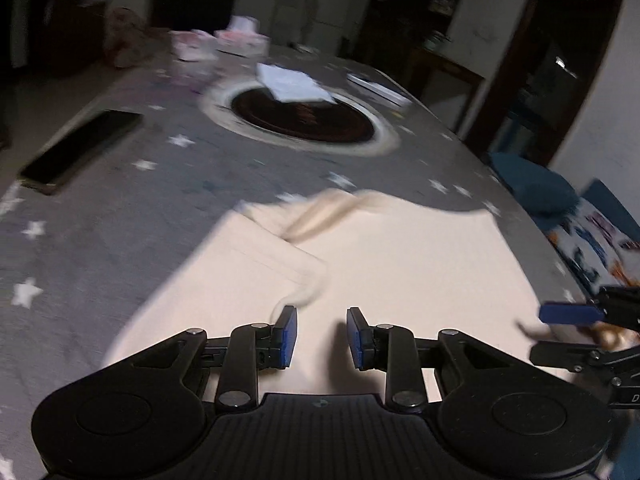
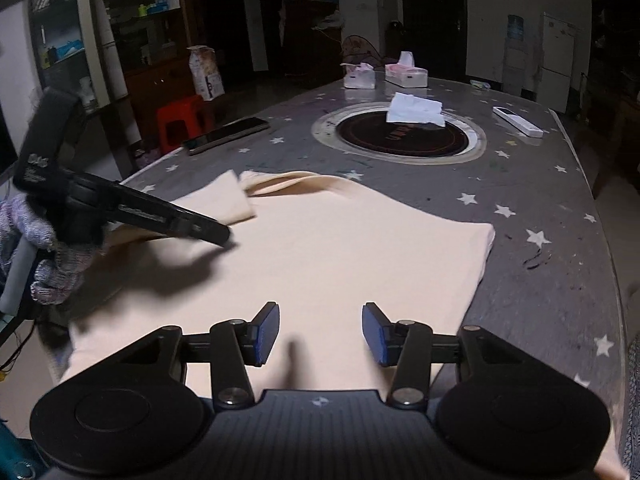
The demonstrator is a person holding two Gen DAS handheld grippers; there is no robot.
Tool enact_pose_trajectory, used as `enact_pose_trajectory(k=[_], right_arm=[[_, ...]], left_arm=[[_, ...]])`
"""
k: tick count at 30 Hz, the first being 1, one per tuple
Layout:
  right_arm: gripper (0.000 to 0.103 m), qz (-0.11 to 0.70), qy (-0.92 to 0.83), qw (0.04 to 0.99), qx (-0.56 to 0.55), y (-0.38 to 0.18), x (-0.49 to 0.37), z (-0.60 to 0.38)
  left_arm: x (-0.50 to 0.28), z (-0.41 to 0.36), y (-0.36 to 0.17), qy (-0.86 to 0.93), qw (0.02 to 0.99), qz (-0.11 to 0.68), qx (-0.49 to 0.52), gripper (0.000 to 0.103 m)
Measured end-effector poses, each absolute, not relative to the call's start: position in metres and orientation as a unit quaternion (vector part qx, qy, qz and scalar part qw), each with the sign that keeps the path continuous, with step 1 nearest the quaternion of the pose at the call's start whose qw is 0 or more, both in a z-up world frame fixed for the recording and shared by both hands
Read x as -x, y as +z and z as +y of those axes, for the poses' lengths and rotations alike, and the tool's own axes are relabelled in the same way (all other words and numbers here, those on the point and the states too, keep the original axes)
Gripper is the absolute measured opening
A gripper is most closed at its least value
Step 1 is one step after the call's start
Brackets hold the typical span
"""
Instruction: Fold clothes
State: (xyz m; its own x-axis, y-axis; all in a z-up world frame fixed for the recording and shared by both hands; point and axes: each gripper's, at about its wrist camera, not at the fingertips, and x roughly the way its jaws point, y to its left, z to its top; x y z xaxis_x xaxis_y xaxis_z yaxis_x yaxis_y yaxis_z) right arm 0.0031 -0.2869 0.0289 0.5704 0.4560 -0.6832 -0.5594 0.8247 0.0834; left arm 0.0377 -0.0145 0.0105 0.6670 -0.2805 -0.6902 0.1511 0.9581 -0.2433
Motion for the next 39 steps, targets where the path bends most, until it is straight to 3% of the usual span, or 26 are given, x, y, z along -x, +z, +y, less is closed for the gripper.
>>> enact_pose_trajectory(k=[8, 18, 29, 31, 36, 39], right_arm=[[0.049, 0.381, 0.268, 0.882, 0.070, 0.014, -0.042, -0.295], [0.049, 0.388, 0.227, 0.892, 0.052, 0.004, -0.081, -0.310], [0.047, 0.382, 0.203, 0.900, 0.057, 0.001, -0.112, -0.315], [0.039, 0.379, 0.194, 0.903, 0.054, 0.001, -0.118, -0.317], [0.037, 0.383, 0.173, 0.907, 0.038, 0.003, -0.126, -0.329], [0.019, 0.394, 0.185, 0.899, 0.044, -0.001, -0.130, -0.328]], left_arm=[[-0.053, 0.036, 0.017, 0.031, 0.925, 0.361, 0.115, 0.034], [-0.083, -0.021, 0.024, -0.098, 0.921, 0.367, 0.088, 0.034], [-0.138, -0.027, 0.003, -0.065, 0.920, 0.377, 0.081, 0.034], [-0.142, -0.025, 0.003, -0.059, 0.921, 0.376, 0.084, 0.034], [-0.142, -0.027, 0.003, -0.060, 0.926, 0.367, 0.063, 0.034], [-0.143, -0.032, 0.002, -0.055, 0.929, 0.362, 0.049, 0.034]])
